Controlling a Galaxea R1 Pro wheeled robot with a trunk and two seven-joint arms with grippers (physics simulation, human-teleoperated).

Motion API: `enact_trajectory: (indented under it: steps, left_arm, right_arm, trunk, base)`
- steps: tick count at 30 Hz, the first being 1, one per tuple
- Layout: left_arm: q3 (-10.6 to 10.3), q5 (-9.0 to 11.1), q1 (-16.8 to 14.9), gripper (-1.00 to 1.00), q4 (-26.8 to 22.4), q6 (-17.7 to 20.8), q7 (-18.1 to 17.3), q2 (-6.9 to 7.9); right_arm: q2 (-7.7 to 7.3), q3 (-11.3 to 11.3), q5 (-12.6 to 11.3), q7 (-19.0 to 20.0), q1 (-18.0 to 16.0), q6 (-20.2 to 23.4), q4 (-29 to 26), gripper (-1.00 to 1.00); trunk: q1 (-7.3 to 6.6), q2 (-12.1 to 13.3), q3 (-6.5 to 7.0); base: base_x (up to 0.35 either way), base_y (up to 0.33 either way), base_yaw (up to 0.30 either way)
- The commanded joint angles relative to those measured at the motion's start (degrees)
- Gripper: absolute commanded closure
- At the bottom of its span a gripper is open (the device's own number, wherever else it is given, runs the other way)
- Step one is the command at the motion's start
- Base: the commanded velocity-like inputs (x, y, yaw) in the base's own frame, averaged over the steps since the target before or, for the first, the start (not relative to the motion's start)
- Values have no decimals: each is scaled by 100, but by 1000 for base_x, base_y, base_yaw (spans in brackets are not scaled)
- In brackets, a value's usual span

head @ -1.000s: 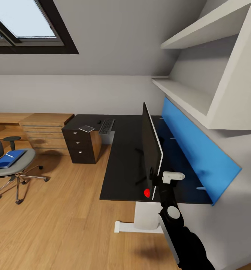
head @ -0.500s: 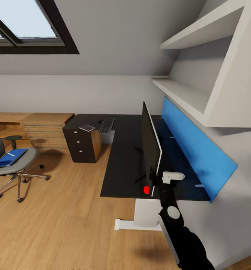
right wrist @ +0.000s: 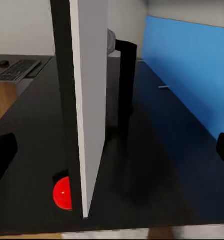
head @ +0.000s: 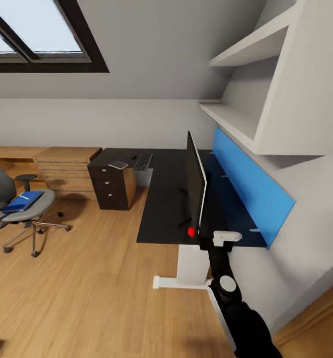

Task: In the bedroom, organize the workspace by keeping the computer under the desk, ensuring the monitor is on the desk, placing the keyboard on the desk next to the monitor, placing the mouse on the desk next to the keyboard, moving the folder from the swivel chair onto the desk next to the mouse, stacking the notebook on top of the folder with the pen on top of the notebook, and positioning the swivel chair next to the desk.

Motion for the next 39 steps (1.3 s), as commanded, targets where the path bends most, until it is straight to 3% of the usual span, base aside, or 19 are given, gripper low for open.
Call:
enact_trajectory:
  steps: [1, 11, 16, 20, 25, 31, 33, 39]
  left_arm:
    - [50, -43, -3, -100, 1, -14, -9, 1]
    - [52, -37, -3, -100, -1, -14, -6, 4]
    - [51, 192, -3, -100, -2, -14, -10, 19]
    - [47, 286, -3, -100, -2, -14, -16, 21]
    - [45, 319, -3, -100, -3, 19, -19, 23]
    - [42, 325, -3, -100, -5, 110, -16, 54]
    - [42, 328, -3, -100, -5, 223, -19, 60]
    - [47, 339, -3, -100, -5, 613, -36, 64]
  right_arm:
    - [1, 20, 50, -30, -6, 24, 22, -100]
    - [15, 289, 50, -39, -1, 20, 550, -100]
    - [19, 317, 20, -35, -6, 1, 1144, -100]
    - [4, 286, -142, -19, -7, -290, 2093, -100]
    - [0, 278, -268, -15, -5, -1540, 3984, -100]
    - [-1, 276, -302, -11, -5, -2520, 5824, -100]
    - [-6, 275, -306, -6, -2, -2690, 6291, -100]
    - [-23, 289, -307, 2, -4, -2845, 6943, -100]
  trunk:
    - [-1, -10, -10]
    - [-1, -10, -10]
    - [-1, -10, -10]
    - [-1, -10, -10]
    - [-1, -10, -10]
    - [-1, -10, -10]
    - [-1, -10, -10]
    - [-111, 191, 80]
  base:
    - [-331, 0, 0]
    - [-330, 0, 0]
    - [-206, 0, 0]
    - [-44, 0, 0]
    - [-10, 0, 0]
    - [-2, 0, 0]
    - [0, 0, 0]
    - [0, 0, 0]
